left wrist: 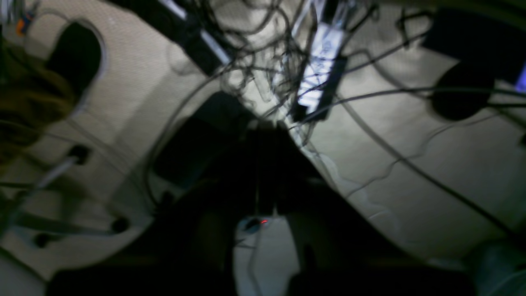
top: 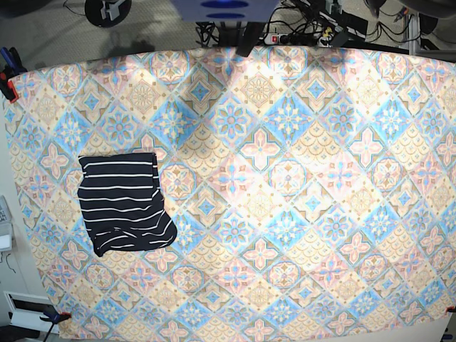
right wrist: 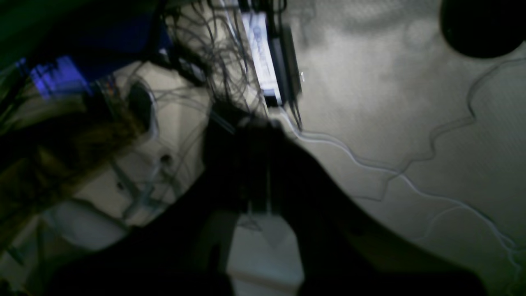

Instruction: Fold the T-shirt properly

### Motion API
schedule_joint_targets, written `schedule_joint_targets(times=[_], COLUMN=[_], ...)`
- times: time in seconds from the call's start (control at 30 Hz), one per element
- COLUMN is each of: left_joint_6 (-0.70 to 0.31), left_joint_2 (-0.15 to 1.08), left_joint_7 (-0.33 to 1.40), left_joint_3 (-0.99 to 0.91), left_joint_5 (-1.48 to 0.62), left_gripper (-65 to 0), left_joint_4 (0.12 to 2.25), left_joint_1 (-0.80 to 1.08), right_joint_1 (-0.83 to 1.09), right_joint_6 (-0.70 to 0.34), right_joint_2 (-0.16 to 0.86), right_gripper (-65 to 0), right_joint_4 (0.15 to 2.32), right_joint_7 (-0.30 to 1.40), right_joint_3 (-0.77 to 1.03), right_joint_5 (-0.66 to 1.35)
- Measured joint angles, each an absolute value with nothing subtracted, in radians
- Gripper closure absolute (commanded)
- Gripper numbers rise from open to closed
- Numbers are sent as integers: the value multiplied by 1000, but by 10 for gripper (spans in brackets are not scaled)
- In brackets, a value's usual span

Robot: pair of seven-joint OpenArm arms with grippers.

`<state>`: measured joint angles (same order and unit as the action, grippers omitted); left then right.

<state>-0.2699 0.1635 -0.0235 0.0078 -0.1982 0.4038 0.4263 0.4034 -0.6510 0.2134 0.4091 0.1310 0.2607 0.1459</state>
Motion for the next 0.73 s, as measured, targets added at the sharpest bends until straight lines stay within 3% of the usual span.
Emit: schedule_joint_targets(times=[0.17,0.23,0.37,0.5,0.73], left_joint_6=[-136,-99,-87,-81,-84], left_joint_2=[153,142,127,130,128], left_joint_7=[-159,-156,-166,-161,-161], left_joint_3=[156,204,245,254,254], left_joint_5=[-142,-143,-138,-138,-137], left_gripper=[0,0,0,0,0], left_joint_4=[271,240,221,220,218], left_joint_1=[309,267,227,235,215], right_joint_1=[338,319,297,291,239], right_joint_6=[-643,-585,-548,-472,-479], right_joint_2=[202,160,82,78,19], right_gripper=[-12,-13,-13,-14,-14], right_joint_4=[299,271,264,266,267], right_joint_7=[4,-27,-29,-40,-60], right_joint_3=[235,235,235,236,235], right_joint_5=[89,74,41,52,41])
